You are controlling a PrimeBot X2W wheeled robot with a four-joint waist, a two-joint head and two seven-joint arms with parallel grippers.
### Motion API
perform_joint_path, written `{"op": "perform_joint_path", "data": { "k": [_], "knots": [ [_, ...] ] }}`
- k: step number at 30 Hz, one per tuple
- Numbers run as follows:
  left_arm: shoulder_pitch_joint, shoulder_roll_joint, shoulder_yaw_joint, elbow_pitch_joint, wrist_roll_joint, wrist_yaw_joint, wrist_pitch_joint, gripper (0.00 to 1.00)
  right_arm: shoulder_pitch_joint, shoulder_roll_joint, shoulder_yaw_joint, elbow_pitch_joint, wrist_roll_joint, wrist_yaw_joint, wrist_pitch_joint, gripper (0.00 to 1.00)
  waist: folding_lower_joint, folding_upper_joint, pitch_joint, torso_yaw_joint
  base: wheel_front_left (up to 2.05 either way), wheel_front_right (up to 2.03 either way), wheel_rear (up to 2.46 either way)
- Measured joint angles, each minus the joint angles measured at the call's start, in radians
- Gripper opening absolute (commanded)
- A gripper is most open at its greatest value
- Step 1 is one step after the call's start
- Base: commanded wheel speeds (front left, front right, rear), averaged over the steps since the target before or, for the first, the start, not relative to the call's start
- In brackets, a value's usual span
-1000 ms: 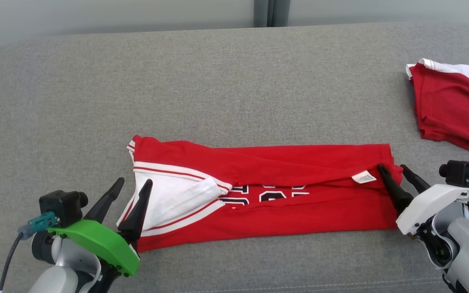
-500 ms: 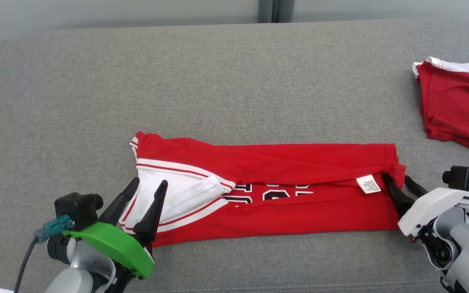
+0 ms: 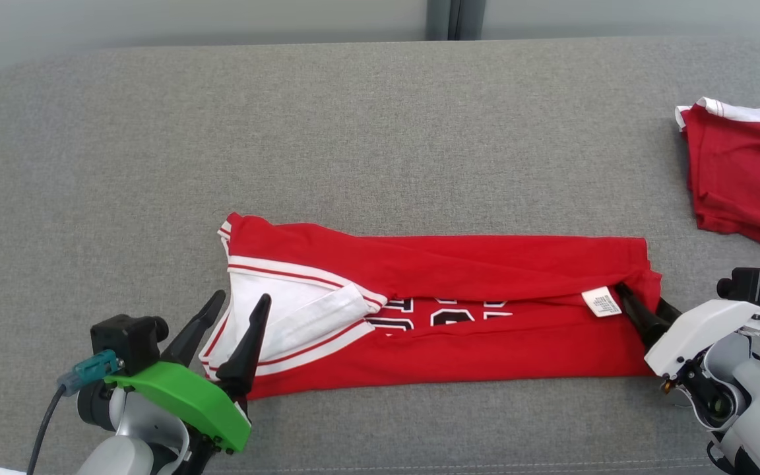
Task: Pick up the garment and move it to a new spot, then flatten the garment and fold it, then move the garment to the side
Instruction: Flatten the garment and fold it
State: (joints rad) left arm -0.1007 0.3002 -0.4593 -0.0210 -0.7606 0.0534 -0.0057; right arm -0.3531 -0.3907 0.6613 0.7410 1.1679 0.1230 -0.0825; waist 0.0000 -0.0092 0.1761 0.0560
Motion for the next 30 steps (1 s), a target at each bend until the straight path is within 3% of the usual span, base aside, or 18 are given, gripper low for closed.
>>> {"op": "perform_joint_path", "data": {
  "k": [6, 7, 9, 10, 11, 25, 30],
  "knots": [
    [0.0, 0.0, 0.0, 0.001, 0.0, 0.001, -0.002, 1.0, 0.004, -0.002, 0.006, -0.018, 0.003, 0.0, 0.026, 1.0, 0.0, 0.0, -0.003, 0.002, 0.0, 0.0, 0.0],
    [0.0, 0.0, 0.0, 0.001, 0.0, 0.001, -0.005, 1.0, 0.004, -0.002, 0.008, -0.021, 0.003, 0.0, 0.032, 0.64, 0.0, 0.0, -0.003, 0.002, 0.0, 0.0, 0.0],
    [0.0, 0.0, 0.0, 0.001, 0.0, 0.001, -0.006, 1.0, 0.004, -0.003, 0.013, -0.027, 0.003, 0.0, 0.042, 0.26, 0.0, 0.0, -0.004, 0.002, 0.0, 0.0, 0.0],
    [0.0, 0.0, 0.0, 0.001, 0.0, 0.001, -0.006, 1.0, 0.004, -0.003, 0.016, -0.03, 0.003, 0.0, 0.045, 0.18, 0.0, 0.0, -0.004, 0.001, 0.0, 0.0, 0.0],
    [0.0, 0.0, 0.0, 0.001, 0.0, 0.001, -0.006, 1.0, 0.004, -0.003, 0.019, -0.033, 0.003, 0.0, 0.049, 0.0, 0.0, 0.0, -0.004, 0.001, 0.0, 0.0, 0.0],
    [0.001, -0.002, 0.002, 0.003, 0.0, 0.003, -0.01, 1.0, 0.01, 0.009, 0.026, -0.103, 0.002, 0.0, 0.029, 0.0, 0.0, 0.0, -0.009, 0.001, 0.0, 0.0, 0.0],
    [0.001, -0.002, 0.002, 0.002, 0.0, 0.003, -0.015, 1.0, 0.01, -0.027, 0.001, -0.118, 0.003, 0.0, 0.006, 0.0, 0.0, 0.0, -0.012, -0.002, 0.0, 0.0, 0.0]
  ]
}}
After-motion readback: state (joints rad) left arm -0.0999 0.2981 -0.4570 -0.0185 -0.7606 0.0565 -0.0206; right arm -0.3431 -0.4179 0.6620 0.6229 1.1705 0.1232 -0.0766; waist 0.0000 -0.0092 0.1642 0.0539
